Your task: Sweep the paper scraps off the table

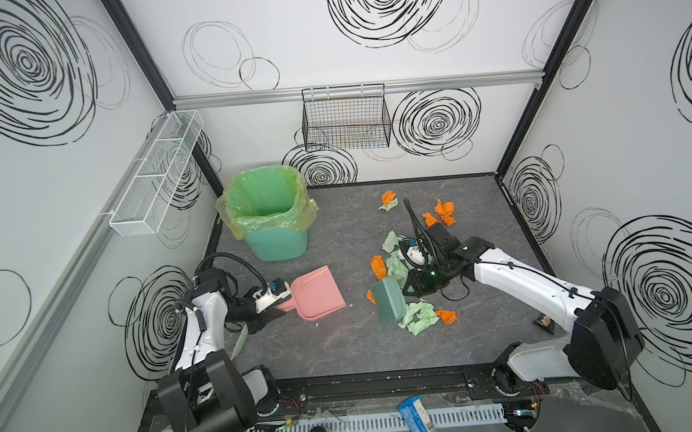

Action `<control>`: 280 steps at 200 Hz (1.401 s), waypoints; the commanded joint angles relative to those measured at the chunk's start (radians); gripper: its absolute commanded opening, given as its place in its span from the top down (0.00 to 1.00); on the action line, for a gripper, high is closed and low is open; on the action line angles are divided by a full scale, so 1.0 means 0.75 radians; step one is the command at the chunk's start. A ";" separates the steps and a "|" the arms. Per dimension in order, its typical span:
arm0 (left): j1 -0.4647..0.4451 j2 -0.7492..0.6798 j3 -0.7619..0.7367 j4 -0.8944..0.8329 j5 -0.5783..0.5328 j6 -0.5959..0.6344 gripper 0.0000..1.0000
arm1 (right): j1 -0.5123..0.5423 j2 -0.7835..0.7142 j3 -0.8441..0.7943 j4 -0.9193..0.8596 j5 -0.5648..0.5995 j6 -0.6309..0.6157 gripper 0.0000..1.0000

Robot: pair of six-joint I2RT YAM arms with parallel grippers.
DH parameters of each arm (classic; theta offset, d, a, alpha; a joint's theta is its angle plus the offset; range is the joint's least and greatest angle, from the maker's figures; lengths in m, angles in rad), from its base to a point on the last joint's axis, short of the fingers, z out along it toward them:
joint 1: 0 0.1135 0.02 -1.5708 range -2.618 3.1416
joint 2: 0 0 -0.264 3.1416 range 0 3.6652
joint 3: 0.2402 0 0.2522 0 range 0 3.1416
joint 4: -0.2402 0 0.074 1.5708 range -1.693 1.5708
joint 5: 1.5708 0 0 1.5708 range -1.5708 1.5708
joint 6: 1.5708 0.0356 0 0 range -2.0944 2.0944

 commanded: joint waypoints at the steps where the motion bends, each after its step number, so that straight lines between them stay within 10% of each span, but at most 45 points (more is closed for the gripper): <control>1: 0.011 -0.023 -0.029 -0.037 0.027 0.013 1.00 | -0.036 0.000 0.086 -0.027 0.209 -0.021 1.00; 60: 0.013 -0.012 -0.046 -0.013 0.027 0.023 1.00 | -0.136 -0.042 0.408 -0.075 0.244 -0.135 1.00; 120: -0.007 0.000 -0.016 -0.054 0.052 0.021 1.00 | -0.131 0.064 0.554 0.281 0.751 -0.450 1.00; 202: -0.003 -0.054 -0.075 -0.054 0.048 0.029 1.00 | -0.138 0.548 0.482 1.119 1.385 -1.386 1.00; 280: -0.004 -0.005 -0.074 -0.044 0.082 0.036 1.00 | -0.140 1.105 1.007 0.965 1.512 -1.639 1.00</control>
